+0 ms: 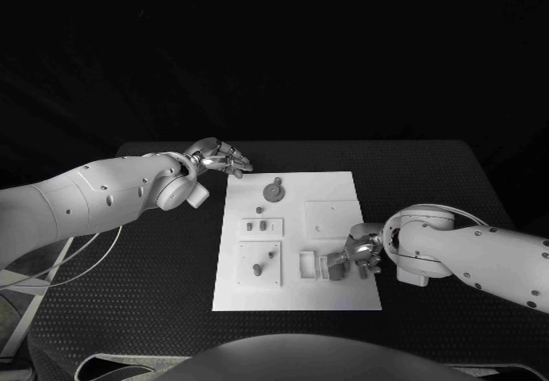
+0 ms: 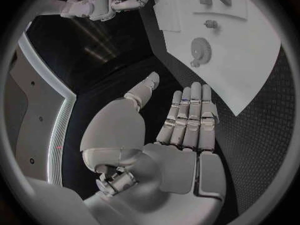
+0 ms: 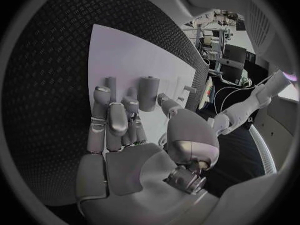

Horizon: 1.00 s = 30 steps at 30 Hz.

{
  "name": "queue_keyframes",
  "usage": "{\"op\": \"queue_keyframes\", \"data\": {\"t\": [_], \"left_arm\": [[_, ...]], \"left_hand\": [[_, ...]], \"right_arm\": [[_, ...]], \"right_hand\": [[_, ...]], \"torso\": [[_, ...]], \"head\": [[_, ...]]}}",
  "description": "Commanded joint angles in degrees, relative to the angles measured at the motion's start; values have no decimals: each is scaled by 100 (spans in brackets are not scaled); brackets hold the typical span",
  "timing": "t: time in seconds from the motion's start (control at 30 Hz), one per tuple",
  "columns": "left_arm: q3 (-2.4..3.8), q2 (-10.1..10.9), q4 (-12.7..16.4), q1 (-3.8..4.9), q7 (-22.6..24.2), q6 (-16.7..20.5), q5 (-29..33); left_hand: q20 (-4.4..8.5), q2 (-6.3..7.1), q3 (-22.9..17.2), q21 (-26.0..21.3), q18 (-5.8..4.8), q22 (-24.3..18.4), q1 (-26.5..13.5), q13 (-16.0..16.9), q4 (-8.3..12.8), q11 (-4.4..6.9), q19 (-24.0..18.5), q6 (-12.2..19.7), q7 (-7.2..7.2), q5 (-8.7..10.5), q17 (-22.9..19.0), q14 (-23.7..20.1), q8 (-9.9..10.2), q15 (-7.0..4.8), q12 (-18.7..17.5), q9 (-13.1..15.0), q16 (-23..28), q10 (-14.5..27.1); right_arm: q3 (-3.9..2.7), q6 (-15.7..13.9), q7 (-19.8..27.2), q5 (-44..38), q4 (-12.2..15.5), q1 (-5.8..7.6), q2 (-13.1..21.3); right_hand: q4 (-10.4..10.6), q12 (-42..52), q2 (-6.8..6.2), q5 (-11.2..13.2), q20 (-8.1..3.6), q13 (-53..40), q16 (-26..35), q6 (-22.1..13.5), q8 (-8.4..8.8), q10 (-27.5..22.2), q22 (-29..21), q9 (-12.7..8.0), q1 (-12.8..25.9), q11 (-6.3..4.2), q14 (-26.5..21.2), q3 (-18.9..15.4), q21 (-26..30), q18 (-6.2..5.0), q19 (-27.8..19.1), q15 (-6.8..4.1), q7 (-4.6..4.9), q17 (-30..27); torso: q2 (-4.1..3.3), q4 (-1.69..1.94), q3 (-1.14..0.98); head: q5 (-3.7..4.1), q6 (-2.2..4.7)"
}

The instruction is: Assemble the parts on the task board

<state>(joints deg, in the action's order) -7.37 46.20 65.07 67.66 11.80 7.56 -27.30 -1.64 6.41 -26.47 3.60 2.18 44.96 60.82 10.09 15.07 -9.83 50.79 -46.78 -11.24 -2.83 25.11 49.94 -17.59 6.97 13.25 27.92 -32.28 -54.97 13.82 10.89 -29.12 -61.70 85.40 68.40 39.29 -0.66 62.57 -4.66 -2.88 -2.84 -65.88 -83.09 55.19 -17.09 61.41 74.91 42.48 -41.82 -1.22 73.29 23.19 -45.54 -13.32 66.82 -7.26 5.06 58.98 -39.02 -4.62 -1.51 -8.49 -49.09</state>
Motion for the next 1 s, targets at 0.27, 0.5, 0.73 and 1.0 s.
{"op": "queue_keyframes", "data": {"t": [0.27,0.5,0.73,1.0], "left_arm": [[4,-7,17,3,81,-112,37],[4,-2,18,3,78,-116,37],[4,-3,16,3,76,-114,37],[4,-1,15,3,73,-110,37]], "left_hand": [[4,2,34,33,-101,-6,-80,-10,0,-11,-36,7,18,0,12,-11,-15,33,24,-5,33,43],[4,1,34,33,-100,-7,-82,-11,0,-11,-36,5,18,0,16,-10,-16,33,25,-5,35,45],[4,0,35,34,-100,-8,-83,-12,0,-12,-37,4,19,0,19,-10,-17,33,26,-5,37,46],[4,-3,35,35,-99,-8,-85,-13,0,-12,-37,2,20,0,24,-9,-18,33,26,-5,39,47]], "right_arm": [[26,95,25,-61,-66,-119,-134],[27,121,17,-115,-84,-120,-140],[28,45,11,-179,-56,-120,-129],[28,-98,76,-198,8,-120,-106]], "right_hand": [[-326,44,141,7,11,31,-50,-5,82,-2,122,31,-102,23,-28,-66,-51,-168,-44,16,34,-25],[-812,68,358,6,24,59,-67,22,129,-6,117,63,-230,27,-20,-86,-70,-168,-45,20,37,-32],[-1563,91,713,6,53,104,-80,77,181,3,108,99,-300,29,-10,-35,-82,-168,-21,23,38,-58],[-1630,122,1009,4,43,119,-100,135,183,27,125,136,-829,13,10,178,-112,-168,-28,11,21,-54]], "torso": [[-1,1,0],[0,1,2],[4,-6,-2],[2,-6,-3]], "head": [[-13,-28],[-18,-40],[-25,-42],[-23,-40]]}}
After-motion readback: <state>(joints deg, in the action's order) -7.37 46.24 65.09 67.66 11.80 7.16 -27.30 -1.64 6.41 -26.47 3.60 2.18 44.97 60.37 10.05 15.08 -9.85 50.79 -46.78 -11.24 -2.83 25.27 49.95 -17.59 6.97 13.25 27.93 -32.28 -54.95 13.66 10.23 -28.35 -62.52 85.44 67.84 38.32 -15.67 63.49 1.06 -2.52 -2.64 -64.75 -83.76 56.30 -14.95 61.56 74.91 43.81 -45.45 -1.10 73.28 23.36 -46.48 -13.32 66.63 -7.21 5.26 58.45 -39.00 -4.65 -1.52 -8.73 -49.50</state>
